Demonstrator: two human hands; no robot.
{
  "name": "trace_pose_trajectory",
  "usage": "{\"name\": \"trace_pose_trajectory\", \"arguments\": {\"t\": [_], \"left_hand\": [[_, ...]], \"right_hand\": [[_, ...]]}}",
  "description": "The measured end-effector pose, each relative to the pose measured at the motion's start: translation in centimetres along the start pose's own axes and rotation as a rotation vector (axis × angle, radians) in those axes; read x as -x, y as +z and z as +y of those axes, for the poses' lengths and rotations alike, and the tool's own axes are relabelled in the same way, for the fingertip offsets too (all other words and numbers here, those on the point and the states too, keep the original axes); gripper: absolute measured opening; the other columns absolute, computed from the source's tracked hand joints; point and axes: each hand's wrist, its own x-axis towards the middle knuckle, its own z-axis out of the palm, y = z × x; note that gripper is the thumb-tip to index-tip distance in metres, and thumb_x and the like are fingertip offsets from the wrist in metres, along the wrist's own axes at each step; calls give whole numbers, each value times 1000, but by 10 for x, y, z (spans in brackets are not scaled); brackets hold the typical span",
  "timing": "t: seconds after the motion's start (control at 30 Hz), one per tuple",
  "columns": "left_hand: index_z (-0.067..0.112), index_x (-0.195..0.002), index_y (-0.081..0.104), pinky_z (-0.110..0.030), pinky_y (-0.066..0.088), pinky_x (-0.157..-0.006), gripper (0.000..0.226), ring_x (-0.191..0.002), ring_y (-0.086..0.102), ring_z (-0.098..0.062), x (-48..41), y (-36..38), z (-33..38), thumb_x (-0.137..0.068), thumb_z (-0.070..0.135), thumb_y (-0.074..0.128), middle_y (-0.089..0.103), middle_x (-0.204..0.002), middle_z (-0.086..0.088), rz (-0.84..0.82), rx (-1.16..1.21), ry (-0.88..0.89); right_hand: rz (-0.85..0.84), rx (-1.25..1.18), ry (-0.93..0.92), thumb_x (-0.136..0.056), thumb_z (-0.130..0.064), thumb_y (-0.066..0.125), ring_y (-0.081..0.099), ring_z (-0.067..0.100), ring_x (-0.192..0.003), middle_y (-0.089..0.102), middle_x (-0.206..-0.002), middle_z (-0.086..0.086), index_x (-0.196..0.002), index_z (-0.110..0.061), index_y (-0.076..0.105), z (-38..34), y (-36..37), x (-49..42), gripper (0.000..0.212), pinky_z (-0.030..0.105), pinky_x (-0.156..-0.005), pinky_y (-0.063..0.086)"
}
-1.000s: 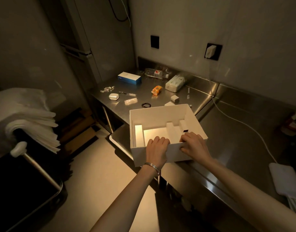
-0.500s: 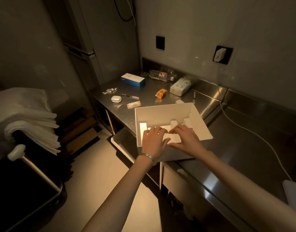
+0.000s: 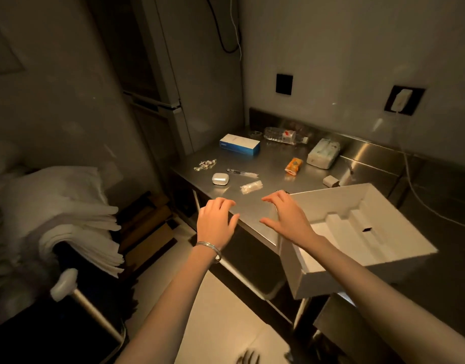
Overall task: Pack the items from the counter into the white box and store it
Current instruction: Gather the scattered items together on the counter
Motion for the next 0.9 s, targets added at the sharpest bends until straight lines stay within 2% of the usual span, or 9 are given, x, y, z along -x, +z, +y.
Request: {"name": "trace_pose_trajectory", "arguments": {"t": [0.17, 0.37, 0.7, 0.9], "left_hand": [[24, -118, 52, -32, 37, -100, 33, -118, 46, -16, -34, -10, -66, -88, 37, 52, 55, -123, 2, -51, -14, 113], [26, -127, 44, -33, 33, -105, 44, -126, 40, -16, -68, 11, -111, -87, 41, 53, 48, -133, 2, -143, 0, 163], [23, -131, 40, -35, 31, -107, 52, -130, 34, -19, -178, 52, -158, -85, 43, 54, 41, -139, 0, -204, -22, 184], [25, -139, 29, -39, 27, -110, 75, -137, 25, -20, -232, 86, -181, -78, 58, 56, 30, -147, -2, -314, 29, 93]], "right_hand": [[27, 23, 89, -77, -35, 70, 47, 20, -118, 49, -127, 4, -128, -19, 47, -32, 34, -45, 57, 36, -99, 40], [-59, 82, 148, -77, -35, 71, 46, 21, -122, 41, -134, 5, -135, -18, 39, -36, 61, -89, 69, 36, -100, 41], [-114, 36, 239, -77, -29, 71, 41, 25, -126, 37, -137, 9, -139, -17, 34, 9, 101, -190, 73, 38, -104, 38], [-129, 1, 357, -76, -30, 72, 42, 23, -124, 37, -137, 8, -139, -19, 34, 38, 127, -232, 74, 38, -103, 40]]}}
